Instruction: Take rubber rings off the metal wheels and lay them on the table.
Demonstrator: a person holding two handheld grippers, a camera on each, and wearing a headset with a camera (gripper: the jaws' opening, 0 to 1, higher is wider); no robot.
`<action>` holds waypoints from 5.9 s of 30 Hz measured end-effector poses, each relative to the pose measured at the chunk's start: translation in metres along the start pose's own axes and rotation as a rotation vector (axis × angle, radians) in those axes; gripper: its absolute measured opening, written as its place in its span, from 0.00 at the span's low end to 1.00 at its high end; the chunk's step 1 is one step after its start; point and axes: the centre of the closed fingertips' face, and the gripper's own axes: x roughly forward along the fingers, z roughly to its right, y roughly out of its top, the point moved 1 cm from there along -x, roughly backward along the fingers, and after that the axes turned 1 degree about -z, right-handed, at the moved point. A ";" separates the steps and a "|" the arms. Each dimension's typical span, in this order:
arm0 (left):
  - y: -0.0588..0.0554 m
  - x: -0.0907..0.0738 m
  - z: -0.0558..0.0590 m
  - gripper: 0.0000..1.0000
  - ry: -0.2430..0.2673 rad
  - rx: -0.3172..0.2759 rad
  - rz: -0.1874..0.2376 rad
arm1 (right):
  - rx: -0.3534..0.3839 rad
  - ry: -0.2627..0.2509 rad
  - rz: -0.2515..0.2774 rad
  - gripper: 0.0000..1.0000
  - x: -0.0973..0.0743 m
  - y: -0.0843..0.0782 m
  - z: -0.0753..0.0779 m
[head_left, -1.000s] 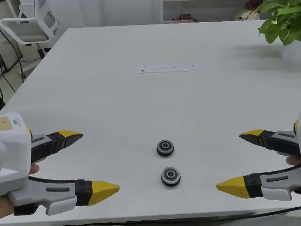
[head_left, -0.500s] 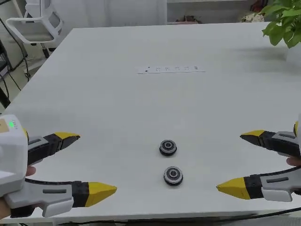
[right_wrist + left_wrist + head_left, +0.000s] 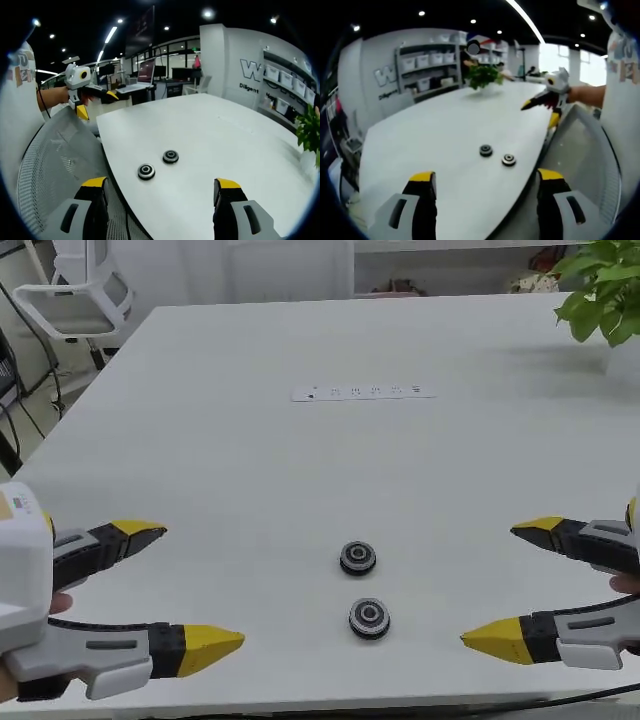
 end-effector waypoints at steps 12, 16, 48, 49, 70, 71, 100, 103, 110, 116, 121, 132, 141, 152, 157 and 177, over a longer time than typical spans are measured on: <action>0.003 0.000 0.002 0.80 -0.011 0.025 0.008 | -0.001 -0.005 0.004 0.85 -0.002 0.000 -0.001; 0.002 0.000 0.003 0.81 -0.010 0.037 0.005 | -0.005 -0.002 0.000 0.85 -0.002 -0.001 -0.002; 0.006 0.005 0.000 0.74 -0.023 0.062 0.015 | -0.047 0.024 0.010 0.79 0.004 0.005 -0.001; 0.005 0.007 0.000 0.74 -0.029 0.064 0.006 | -0.051 0.026 0.009 0.78 0.005 0.005 -0.001; 0.004 0.039 0.001 0.71 -0.102 0.107 -0.055 | -0.102 0.092 -0.021 0.69 0.030 0.003 0.002; 0.004 0.040 0.001 0.71 -0.106 0.108 -0.059 | -0.105 0.093 -0.023 0.69 0.031 0.003 0.003; -0.003 0.096 0.013 0.61 -0.255 0.162 -0.155 | -0.134 0.215 -0.103 0.55 0.071 -0.019 0.003; -0.004 0.102 0.015 0.60 -0.267 0.164 -0.161 | -0.139 0.227 -0.110 0.53 0.074 -0.021 0.001; -0.008 0.115 0.020 0.57 -0.302 0.165 -0.174 | -0.144 0.259 -0.122 0.49 0.081 -0.024 -0.001; -0.012 0.124 0.024 0.55 -0.319 0.155 -0.184 | -0.125 0.281 -0.130 0.44 0.089 -0.031 -0.001; -0.017 0.130 0.028 0.54 -0.340 0.155 -0.196 | -0.104 0.305 -0.140 0.42 0.094 -0.036 -0.005; -0.027 0.143 0.038 0.49 -0.384 0.152 -0.224 | -0.118 0.349 -0.155 0.38 0.104 -0.040 -0.017; -0.028 0.152 0.048 0.45 -0.403 0.138 -0.220 | -0.105 0.366 -0.151 0.33 0.110 -0.041 -0.019; -0.030 0.161 0.056 0.36 -0.412 0.076 -0.205 | -0.105 0.381 -0.155 0.26 0.115 -0.047 -0.025; -0.031 0.164 0.063 0.32 -0.419 0.090 -0.202 | -0.104 0.384 -0.154 0.26 0.116 -0.047 -0.026; -0.037 0.177 0.072 0.21 -0.384 0.178 -0.215 | -0.093 0.378 -0.155 0.25 0.117 -0.048 -0.026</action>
